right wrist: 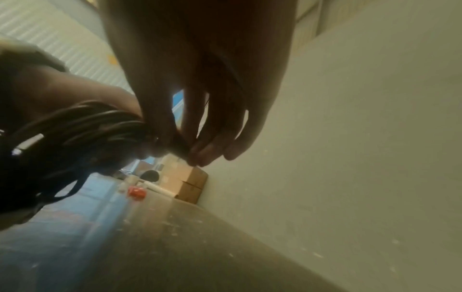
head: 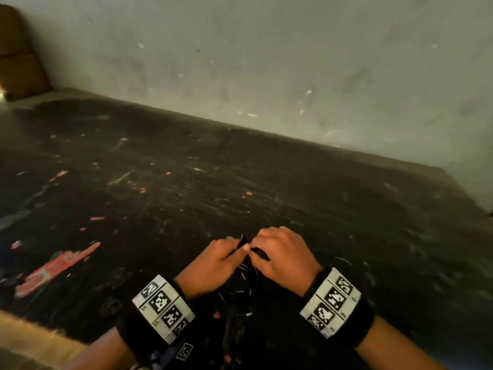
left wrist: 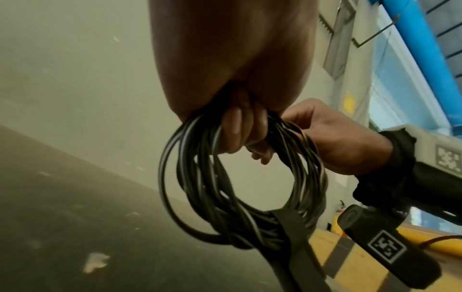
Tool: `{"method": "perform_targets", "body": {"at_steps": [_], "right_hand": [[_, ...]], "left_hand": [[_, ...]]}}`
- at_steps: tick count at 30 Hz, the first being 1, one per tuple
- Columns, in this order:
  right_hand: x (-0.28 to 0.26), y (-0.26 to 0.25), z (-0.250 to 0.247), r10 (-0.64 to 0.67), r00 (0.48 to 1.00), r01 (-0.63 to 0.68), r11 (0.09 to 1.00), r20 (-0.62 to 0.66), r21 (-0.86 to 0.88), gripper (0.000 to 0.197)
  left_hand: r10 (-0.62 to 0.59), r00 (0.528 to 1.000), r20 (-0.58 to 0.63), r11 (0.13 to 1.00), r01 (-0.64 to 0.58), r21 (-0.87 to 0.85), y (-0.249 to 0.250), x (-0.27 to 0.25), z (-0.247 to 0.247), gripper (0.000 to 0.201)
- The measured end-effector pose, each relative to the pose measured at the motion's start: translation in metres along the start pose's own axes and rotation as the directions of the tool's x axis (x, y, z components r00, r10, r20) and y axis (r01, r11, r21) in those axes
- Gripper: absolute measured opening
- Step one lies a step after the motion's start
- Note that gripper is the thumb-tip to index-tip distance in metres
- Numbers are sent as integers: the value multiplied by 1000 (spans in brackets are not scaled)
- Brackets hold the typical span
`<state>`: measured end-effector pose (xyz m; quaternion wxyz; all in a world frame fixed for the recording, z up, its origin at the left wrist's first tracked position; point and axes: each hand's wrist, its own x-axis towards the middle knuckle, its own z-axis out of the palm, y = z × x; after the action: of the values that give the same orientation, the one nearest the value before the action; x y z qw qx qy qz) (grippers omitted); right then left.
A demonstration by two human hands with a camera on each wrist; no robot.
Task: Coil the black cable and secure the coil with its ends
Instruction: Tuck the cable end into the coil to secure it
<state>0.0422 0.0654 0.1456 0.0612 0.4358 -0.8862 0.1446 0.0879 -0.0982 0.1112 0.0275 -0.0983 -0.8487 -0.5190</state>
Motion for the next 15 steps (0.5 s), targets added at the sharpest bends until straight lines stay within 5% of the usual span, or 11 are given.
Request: {"method": "perform_targets", "body": {"at_steps": [7, 11, 13, 15], "right_hand": [[-33, 28, -34, 308, 944, -270, 927, -120, 260, 14], [-29, 41, -33, 578, 761, -340, 741, -294, 579, 14], [-20, 46, -32, 715, 658, -381, 585, -234, 716, 15], [-15, 46, -34, 764, 617, -341, 473, -186, 812, 16]], "left_hand": [[93, 969, 228, 992, -72, -101, 41, 37, 19, 33], [171, 962, 213, 983, -152, -104, 59, 51, 28, 27], [198, 965, 174, 978, -184, -94, 67, 53, 32, 37], [177, 975, 134, 980, -163, -113, 72, 56, 33, 34]]}}
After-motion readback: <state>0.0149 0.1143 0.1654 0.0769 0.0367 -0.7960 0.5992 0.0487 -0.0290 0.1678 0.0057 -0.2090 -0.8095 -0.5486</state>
